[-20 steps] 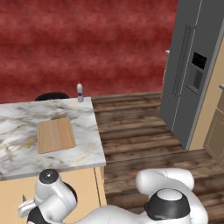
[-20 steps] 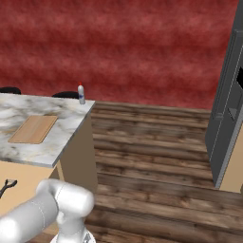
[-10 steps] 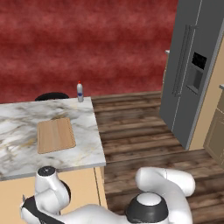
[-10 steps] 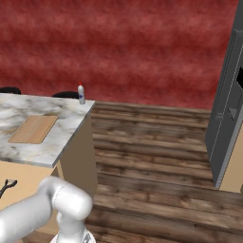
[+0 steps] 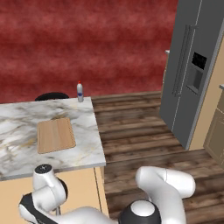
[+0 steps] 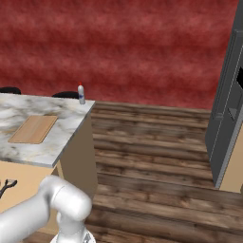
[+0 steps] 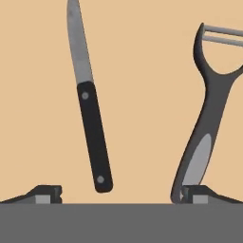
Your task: Open the drawer on the left and place the cutting tools on the cutting board.
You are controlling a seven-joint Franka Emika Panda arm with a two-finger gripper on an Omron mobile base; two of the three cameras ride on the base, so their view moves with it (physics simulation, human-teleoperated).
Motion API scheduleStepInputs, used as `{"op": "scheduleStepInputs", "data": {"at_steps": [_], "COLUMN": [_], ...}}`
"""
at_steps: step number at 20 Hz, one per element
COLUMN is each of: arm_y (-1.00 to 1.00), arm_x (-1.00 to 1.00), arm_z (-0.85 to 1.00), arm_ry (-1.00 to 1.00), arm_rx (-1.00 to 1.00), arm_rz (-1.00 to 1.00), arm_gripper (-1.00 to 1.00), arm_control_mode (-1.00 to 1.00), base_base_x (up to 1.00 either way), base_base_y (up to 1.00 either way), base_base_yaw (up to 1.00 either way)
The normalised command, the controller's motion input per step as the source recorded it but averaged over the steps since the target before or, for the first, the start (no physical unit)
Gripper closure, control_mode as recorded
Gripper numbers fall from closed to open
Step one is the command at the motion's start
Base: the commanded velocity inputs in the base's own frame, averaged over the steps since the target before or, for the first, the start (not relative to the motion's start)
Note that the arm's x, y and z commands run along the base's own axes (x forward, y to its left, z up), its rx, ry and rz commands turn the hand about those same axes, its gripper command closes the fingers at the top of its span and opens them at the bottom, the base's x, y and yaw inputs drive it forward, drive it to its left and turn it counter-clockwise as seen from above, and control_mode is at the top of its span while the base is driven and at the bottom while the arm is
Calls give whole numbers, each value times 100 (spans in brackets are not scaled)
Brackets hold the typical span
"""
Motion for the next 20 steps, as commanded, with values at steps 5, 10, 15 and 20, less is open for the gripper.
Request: {"op": "scheduleStepInputs", "data": {"at_steps": [5, 10, 15, 20], "arm_y": [25, 16, 17, 18], "arm_x": [0, 0, 0, 0], "arm_z": [-22, -30, -28, -33], "arm_ry": [0, 0, 0, 0], "arm_rx": [-10, -7, -2, -1], "arm_rz": [0, 0, 0, 0], "arm_gripper": [-100, -100, -100, -100], "arm_control_mode": [-100, -100, -100, -100], "base_base_x": [0, 0, 0, 0], "base_base_y": [0, 0, 0, 0], "base_base_yaw": [0, 0, 0, 0]}}
